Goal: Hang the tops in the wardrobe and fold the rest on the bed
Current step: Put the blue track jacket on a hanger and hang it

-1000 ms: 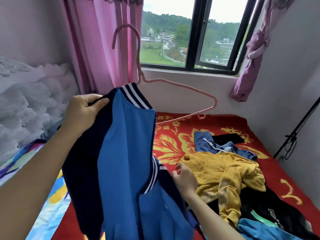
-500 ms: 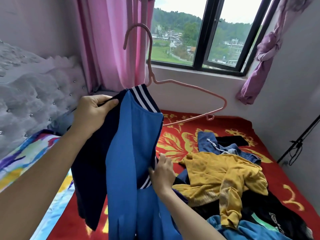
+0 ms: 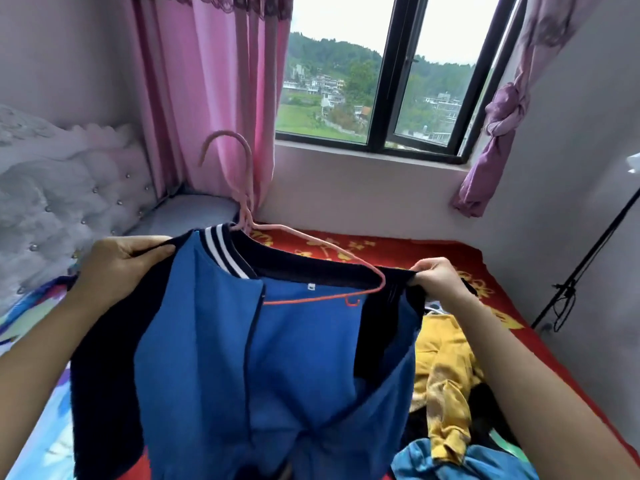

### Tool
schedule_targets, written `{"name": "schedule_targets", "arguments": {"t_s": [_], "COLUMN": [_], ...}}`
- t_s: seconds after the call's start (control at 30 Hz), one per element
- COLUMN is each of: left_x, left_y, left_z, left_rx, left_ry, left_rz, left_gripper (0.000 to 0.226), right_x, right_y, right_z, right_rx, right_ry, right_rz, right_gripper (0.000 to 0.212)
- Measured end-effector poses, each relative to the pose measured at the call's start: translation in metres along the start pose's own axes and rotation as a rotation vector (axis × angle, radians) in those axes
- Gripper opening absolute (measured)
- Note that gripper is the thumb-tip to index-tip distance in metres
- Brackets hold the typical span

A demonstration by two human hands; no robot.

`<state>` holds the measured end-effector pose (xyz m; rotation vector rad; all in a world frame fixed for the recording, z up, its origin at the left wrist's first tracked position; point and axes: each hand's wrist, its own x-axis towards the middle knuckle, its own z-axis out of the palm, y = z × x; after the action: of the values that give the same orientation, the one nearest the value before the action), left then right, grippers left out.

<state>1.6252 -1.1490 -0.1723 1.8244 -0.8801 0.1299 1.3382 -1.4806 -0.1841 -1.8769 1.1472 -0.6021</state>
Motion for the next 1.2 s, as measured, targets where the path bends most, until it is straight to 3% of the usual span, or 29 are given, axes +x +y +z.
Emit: {"name": "schedule_targets", "arguments": {"t_s": [0.1,0.27,0.37,0.47,0.53,0.57,0.63,0.67,0.7,0.77,0.83,0.9,0.97,1.1,1.2], "left_x": [-0.005,-0.013,-0.01,-0.004,-0.001,-0.001,-0.003,-0.003,-0.002,0.003,0.009,0.013,0.017,0.024,0.024], "left_y": [-0.001,0.007,0.018,0.027,0.03,0.029,0.025,0.023,0.02,0.017,0.02,0.025,0.028,0.025,0.027], "left_z": [0.014,0.045,0.069,0.071,0.061,0.054,0.041,0.036,0.034,0.029,0.028,0.026,0.021,-0.001,-0.007], "left_rx": [0.232,0.425,0.509,0.459,0.431,0.414,0.358,0.337,0.324,0.303,0.272,0.272,0.28,0.385,0.386], "left_ry": [0.041,0.171,0.272,0.338,0.425,0.444,0.46,0.457,0.455,0.458,0.455,0.452,0.454,0.394,0.347], "left_rz": [0.22,0.375,0.392,0.245,0.204,0.192,0.184,0.187,0.189,0.182,0.175,0.191,0.205,0.353,0.475], "left_gripper": [0.017,0.046,0.048,0.052,0.041,0.035,0.037,0.043,0.049,0.056,0.056,0.056,0.055,0.056,0.057], "right_x": [-0.001,0.001,-0.018,-0.047,-0.048,-0.043,-0.017,-0.007,0.001,0.009,0.01,0.01,0.014,0.021,0.015], "right_y": [-0.035,-0.078,-0.107,-0.111,-0.096,-0.092,-0.082,-0.078,-0.075,-0.074,-0.075,-0.076,-0.075,-0.085,-0.105], "right_z": [-0.024,-0.022,0.01,0.054,0.053,0.042,0.01,-0.005,-0.017,-0.028,-0.028,-0.02,-0.012,-0.017,-0.014], "right_rx": [-0.051,-0.099,-0.099,-0.26,-0.273,-0.211,-0.099,-0.095,-0.14,-0.199,-0.039,0.111,0.167,0.109,0.124], "right_ry": [-0.092,0.071,0.123,-0.081,-0.26,-0.195,0.162,0.254,0.242,-0.03,-0.333,-0.401,-0.313,-0.03,0.023], "right_rz": [-0.044,-0.18,-0.352,-0.563,-0.59,-0.586,-0.59,-0.592,-0.594,-0.542,-0.436,-0.383,-0.402,-0.554,-0.656], "right_gripper": [0.018,0.005,0.014,0.039,0.046,0.042,0.034,0.038,0.046,0.056,0.039,0.018,0.016,0.031,0.045]}}
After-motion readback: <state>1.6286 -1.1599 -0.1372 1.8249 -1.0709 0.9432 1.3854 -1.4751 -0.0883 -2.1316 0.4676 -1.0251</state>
